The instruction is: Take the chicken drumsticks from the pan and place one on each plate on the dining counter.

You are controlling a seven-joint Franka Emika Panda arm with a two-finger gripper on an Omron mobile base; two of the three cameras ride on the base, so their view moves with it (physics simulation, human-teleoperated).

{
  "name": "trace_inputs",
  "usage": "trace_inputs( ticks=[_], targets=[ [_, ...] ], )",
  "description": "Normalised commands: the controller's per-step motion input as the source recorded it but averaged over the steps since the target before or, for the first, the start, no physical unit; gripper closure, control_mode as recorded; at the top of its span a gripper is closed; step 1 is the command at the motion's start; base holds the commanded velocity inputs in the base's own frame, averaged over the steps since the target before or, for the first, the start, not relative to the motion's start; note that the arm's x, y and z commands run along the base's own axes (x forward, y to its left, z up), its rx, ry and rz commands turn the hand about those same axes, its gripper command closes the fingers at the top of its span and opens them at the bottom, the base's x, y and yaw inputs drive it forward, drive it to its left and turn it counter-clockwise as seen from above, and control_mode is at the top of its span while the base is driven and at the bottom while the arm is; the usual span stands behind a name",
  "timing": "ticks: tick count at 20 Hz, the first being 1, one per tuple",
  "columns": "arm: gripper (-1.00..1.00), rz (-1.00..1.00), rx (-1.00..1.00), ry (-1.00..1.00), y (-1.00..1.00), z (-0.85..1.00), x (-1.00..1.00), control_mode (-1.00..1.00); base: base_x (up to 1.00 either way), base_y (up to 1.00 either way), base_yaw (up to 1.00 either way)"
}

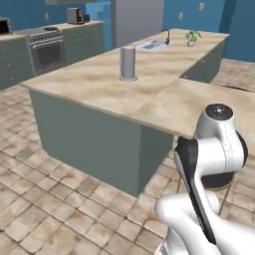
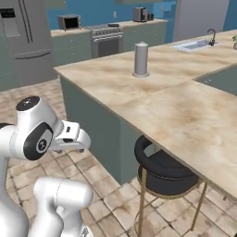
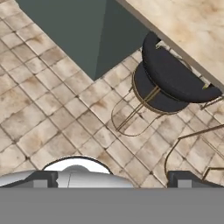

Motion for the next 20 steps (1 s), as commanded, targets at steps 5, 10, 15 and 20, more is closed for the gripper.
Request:
trace_inputs(
  ticks=[5,10,15,20],
  targets=[
    [-1.0,0.0,0.0,0.0,0.0,0.0,0.0,1.0,1.0,1.0,-0.21],
    [-1.0,0.0,0.0,0.0,0.0,0.0,0.0,1.0,1.0,1.0,-0.21],
    [-1.0,0.0,0.0,0.0,0.0,0.0,0.0,1.0,1.0,1.0,-0.22],
    [-1.0,0.0,0.0,0.0,0.0,0.0,0.0,1.0,1.0,1.0,-0.19]
  ],
)
